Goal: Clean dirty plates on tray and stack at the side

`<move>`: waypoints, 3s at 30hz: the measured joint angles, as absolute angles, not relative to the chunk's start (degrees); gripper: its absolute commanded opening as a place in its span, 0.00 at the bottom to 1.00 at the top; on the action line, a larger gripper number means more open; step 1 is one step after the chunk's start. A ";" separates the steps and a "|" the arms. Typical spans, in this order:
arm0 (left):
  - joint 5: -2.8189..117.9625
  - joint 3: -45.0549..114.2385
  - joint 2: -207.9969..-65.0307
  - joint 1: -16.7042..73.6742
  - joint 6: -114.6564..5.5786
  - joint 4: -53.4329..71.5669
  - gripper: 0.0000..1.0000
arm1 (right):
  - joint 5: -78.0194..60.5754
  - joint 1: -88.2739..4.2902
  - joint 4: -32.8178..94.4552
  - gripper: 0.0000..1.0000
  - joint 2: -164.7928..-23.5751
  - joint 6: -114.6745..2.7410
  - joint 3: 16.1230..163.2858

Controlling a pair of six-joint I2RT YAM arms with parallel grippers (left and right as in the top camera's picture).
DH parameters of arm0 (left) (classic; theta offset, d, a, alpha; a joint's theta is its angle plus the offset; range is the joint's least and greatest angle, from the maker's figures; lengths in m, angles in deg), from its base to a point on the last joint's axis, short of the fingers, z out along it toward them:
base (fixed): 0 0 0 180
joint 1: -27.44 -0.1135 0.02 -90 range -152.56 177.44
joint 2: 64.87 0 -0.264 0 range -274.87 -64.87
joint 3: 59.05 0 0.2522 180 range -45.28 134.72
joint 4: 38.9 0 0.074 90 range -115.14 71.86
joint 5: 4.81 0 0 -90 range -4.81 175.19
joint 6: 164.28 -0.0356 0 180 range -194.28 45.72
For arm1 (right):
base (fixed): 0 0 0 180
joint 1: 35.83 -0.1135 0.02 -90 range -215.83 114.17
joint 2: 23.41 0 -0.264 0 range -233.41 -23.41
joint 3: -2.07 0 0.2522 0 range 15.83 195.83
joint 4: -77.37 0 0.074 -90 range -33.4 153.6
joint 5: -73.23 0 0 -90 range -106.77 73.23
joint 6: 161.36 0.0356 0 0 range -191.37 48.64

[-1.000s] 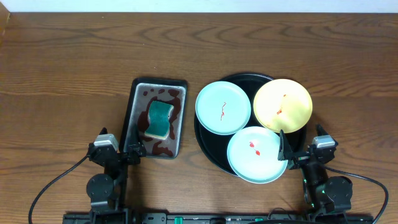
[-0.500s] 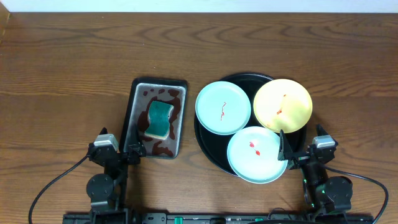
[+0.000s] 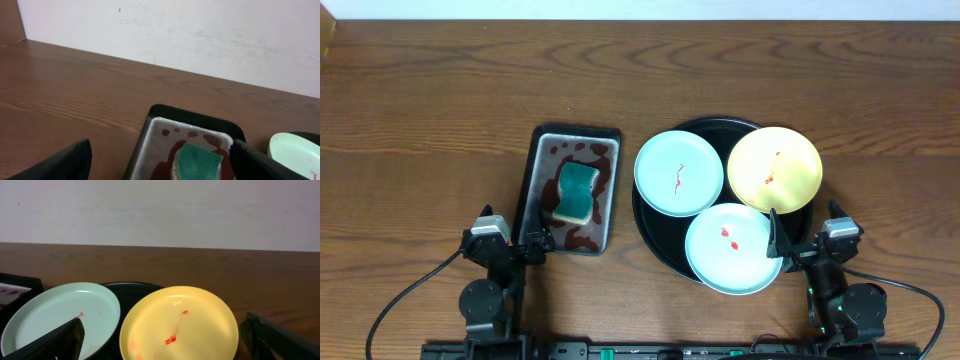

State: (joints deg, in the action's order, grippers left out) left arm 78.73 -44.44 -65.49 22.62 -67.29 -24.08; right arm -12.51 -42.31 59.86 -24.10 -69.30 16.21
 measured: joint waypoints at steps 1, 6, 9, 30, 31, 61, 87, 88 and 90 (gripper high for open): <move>78.73 -44.44 -65.49 22.62 -67.29 -24.08 0.88 | -12.51 -42.31 59.88 0.99 -24.10 -69.32 16.21; 78.73 -44.44 -65.49 22.62 -67.29 -24.08 0.88 | -12.51 -42.31 59.88 0.99 -24.10 -69.32 16.21; 78.73 -44.44 -65.49 22.62 -67.29 -24.08 0.88 | -12.51 -42.31 59.88 0.99 -24.10 -69.30 16.21; 79.12 -42.13 -65.90 22.62 -67.27 -19.01 0.88 | -12.40 -42.31 59.40 0.99 -24.14 -67.79 16.25; 79.10 -41.58 -66.36 22.62 -67.27 -17.59 0.88 | -12.40 -42.31 58.98 0.99 -24.17 -67.29 16.39; 70.84 -3.88 -110.14 22.62 -67.27 20.57 0.88 | -3.90 -42.40 20.78 0.99 -73.47 -62.55 59.88; 81.35 -3.66 -138.25 38.64 -68.98 -7.71 0.76 | -3.55 -42.40 23.16 0.99 -75.73 -62.59 59.95; 81.99 -3.66 -139.61 39.12 -68.98 -7.95 0.75 | -3.53 -42.40 23.18 0.99 -76.01 -62.57 59.95; 82.75 -3.66 -141.92 39.66 -68.91 -8.15 0.76 | -3.49 -42.40 23.16 0.99 -76.49 -62.57 59.95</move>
State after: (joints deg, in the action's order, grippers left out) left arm 82.75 -3.66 -141.92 39.66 -68.91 -8.15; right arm -3.49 -42.40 23.16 -76.49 -62.57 59.95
